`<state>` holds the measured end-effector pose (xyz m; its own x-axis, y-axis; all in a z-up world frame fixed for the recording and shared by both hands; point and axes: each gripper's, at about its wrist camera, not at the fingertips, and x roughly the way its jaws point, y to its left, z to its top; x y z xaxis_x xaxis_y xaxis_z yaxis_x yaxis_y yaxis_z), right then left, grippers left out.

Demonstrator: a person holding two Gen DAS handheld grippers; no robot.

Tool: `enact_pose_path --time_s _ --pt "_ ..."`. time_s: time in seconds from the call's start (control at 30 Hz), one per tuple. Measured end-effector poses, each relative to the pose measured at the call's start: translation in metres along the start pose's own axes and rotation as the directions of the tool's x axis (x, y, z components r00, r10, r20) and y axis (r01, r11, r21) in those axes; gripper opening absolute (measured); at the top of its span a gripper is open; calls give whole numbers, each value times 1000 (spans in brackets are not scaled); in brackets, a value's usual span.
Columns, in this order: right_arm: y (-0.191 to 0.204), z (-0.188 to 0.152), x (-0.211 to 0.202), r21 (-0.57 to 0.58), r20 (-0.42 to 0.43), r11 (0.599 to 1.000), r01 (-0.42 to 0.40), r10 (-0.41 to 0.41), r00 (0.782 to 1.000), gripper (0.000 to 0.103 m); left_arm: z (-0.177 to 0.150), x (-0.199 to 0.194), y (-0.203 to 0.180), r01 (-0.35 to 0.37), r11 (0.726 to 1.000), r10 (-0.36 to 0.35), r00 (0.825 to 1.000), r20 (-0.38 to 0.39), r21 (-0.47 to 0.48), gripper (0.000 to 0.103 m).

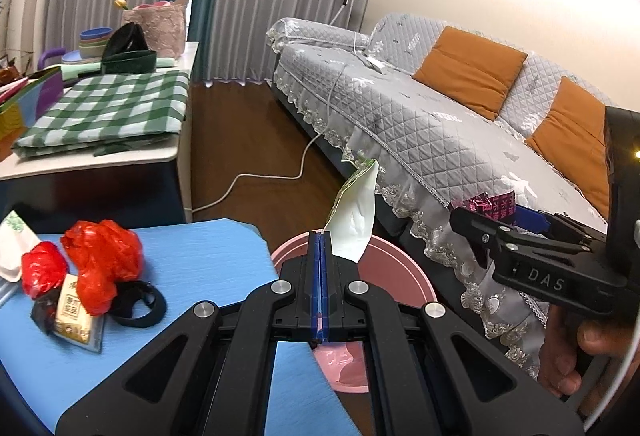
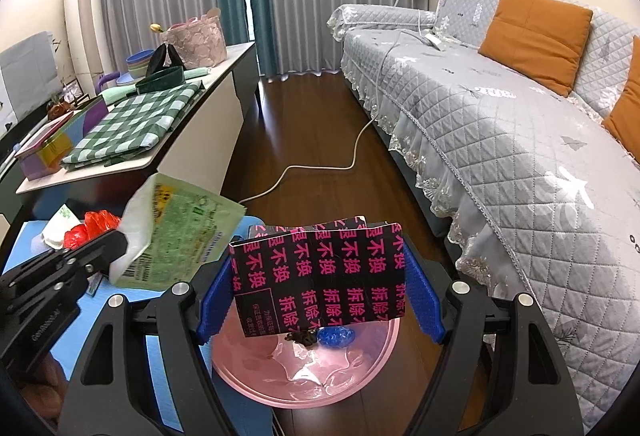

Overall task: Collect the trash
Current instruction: 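Open the left tool over the bin while the right tool releases the card into it, then move both open tools back toward the table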

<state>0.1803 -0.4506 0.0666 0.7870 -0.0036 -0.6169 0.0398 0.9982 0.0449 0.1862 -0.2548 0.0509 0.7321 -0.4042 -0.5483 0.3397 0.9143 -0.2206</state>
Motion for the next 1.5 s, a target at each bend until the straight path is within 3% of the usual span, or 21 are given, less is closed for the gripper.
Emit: enact_pose_path --time_s 0.13,0.17,0.23,0.3,0.67,1.07,1.3,1.5 --pt "0 0 5 2 -15 1000 1 -1 1000 76 2 8 -2 17 1000 -17 1000 -16 0 1" --pt "-1 0 8 5 -25 1000 3 -3 1000 83 3 13 -2 27 1000 -28 999 -33 -5 1" --pt "-1 -1 10 14 -30 1000 8 -8 1000 88 3 20 0 37 999 -38 997 -62 -21 17" --pt "-2 -1 11 19 -38 1000 3 -2 999 88 2 22 3 28 999 -31 997 -64 -35 24" --pt "7 3 7 9 -22 1000 -13 13 1000 87 -2 3 15 5 999 -7 999 -53 -37 24" --pt "61 24 -38 -18 58 996 -91 92 994 83 -13 -68 49 -75 996 75 997 -11 -56 24" --pt "98 21 -62 -42 120 989 -139 143 982 74 -26 -116 83 -139 988 141 989 31 -67 24" --pt "117 14 -59 -78 122 985 -152 161 979 70 -48 -139 134 -215 963 223 974 29 -165 24"
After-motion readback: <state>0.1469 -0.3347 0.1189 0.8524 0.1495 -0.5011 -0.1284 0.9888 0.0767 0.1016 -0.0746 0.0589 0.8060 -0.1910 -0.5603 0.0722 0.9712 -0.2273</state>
